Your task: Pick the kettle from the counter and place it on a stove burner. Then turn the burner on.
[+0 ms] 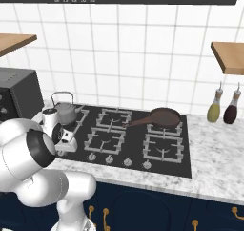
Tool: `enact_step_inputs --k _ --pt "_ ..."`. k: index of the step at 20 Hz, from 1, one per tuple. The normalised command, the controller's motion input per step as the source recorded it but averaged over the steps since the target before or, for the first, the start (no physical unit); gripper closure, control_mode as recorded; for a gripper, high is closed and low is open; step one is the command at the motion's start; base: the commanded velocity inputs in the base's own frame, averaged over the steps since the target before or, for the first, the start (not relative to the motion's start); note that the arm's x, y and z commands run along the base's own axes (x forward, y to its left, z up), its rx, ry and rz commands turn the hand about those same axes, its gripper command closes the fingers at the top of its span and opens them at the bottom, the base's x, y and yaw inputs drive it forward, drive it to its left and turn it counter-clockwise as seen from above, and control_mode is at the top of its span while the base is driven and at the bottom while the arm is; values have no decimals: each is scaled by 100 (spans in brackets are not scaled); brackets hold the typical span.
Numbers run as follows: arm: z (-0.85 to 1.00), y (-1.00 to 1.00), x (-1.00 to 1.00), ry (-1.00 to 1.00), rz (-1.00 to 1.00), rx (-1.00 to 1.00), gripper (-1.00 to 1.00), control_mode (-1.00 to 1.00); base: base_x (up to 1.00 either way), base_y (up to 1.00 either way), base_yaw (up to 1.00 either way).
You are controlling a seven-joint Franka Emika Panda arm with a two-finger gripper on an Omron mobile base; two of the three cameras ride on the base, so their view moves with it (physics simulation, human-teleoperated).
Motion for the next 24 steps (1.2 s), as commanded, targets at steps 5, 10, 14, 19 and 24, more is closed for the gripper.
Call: enact_step_inputs --k 5,10,14,19,24 --pt "-1 0 0 0 22 -3 100 -100 0 0 0" --pt "-3 0 0 0 25 -6 100 -100 0 0 0" --pt "-7 0 -2 0 27 -8 100 -100 0 0 0" --pt "-12 0 -2 0 28 -10 100 -100 0 0 0" --pt "-12 0 -5 0 28 -10 100 -100 0 0 0"
